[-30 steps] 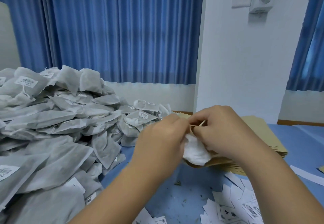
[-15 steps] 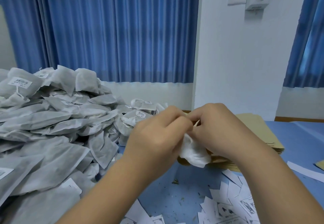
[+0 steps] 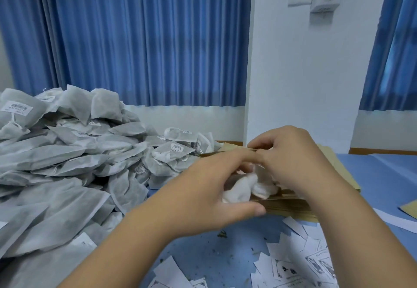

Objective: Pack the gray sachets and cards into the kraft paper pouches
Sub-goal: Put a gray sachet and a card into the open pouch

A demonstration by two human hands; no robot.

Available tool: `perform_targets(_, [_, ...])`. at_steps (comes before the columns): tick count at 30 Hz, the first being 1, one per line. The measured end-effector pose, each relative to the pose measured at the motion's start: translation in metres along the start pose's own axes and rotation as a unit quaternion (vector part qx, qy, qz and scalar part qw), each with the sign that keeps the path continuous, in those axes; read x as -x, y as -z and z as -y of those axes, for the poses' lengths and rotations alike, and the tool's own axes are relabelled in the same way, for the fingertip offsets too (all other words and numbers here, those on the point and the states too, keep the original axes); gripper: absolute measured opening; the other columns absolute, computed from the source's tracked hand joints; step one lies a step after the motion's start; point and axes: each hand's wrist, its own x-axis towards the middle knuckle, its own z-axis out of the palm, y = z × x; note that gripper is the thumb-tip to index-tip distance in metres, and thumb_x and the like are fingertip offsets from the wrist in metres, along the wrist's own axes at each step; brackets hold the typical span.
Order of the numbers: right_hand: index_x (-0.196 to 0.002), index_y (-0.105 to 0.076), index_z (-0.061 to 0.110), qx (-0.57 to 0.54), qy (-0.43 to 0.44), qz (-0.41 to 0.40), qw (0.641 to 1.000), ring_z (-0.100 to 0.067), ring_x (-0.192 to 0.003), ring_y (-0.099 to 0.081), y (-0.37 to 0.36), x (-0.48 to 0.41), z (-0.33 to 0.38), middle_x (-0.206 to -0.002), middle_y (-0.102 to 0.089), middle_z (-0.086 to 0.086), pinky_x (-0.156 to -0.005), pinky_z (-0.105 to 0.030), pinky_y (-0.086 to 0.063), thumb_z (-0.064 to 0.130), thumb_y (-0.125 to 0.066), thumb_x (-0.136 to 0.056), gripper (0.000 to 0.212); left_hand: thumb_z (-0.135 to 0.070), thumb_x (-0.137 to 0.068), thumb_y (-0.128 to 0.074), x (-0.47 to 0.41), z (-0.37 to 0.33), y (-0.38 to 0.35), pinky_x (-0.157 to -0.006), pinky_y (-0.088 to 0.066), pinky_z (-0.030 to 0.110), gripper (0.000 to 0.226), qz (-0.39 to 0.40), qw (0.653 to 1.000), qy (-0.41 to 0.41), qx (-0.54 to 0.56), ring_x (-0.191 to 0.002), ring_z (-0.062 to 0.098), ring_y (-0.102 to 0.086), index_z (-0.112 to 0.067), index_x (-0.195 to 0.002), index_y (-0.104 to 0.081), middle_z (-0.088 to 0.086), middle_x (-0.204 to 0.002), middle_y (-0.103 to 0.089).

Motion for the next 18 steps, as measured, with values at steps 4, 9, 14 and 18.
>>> perform_targets(4, [-0.083,-0.076,0.035,-0.017,-0.007,-0.009,1.000,-0.012,-0.075,-0.062,0.002,0.000,0.000,-0.082,-0.069,0.011,-0.065,-0.028,-0.053,0.018,-0.063,-0.080,0.021,-0.058,-0.082,-0.063,-0.001,0.002,0.000,-0.090,-0.040,0.024,0.050,0.000,0.987,0.016,-0.160,-0.105,0.004,-0.051,-0.030,-0.123,-0.058,-0.015,-0.113,-0.058])
perform_targets(9, [-0.078,-0.074,0.034,-0.018,0.006,-0.005,1.000,-0.012,-0.065,-0.060,-0.002,0.003,0.005,-0.073,-0.066,0.014,-0.063,-0.028,-0.053,0.012,-0.058,-0.076,0.028,-0.068,-0.081,-0.033,0.001,0.000,0.000,-0.072,-0.036,0.026,0.048,-0.012,0.955,0.136,-0.263,-0.100,0.009,-0.050,-0.039,-0.117,-0.047,-0.015,-0.106,-0.053])
perform_targets(14, [-0.075,-0.074,0.034,-0.019,0.011,-0.004,1.000,-0.011,-0.059,-0.058,-0.003,0.004,0.004,-0.066,-0.064,0.014,-0.060,-0.028,-0.053,0.012,-0.058,-0.075,0.027,-0.041,-0.087,-0.040,-0.003,-0.005,0.004,-0.070,-0.041,0.032,0.017,-0.031,0.967,0.110,-0.229,-0.084,0.016,-0.052,-0.026,-0.085,-0.048,-0.007,-0.083,-0.051])
perform_targets(18, [-0.074,-0.075,0.034,-0.021,0.008,-0.001,1.000,-0.015,-0.069,-0.063,-0.001,0.004,0.004,-0.070,-0.067,0.010,-0.067,-0.035,-0.056,0.015,-0.060,-0.077,0.024,-0.027,-0.087,-0.056,-0.005,-0.009,0.008,-0.069,-0.044,0.029,0.017,-0.132,0.975,0.042,-0.176,-0.081,0.013,-0.056,-0.026,-0.098,-0.069,-0.007,-0.085,-0.060])
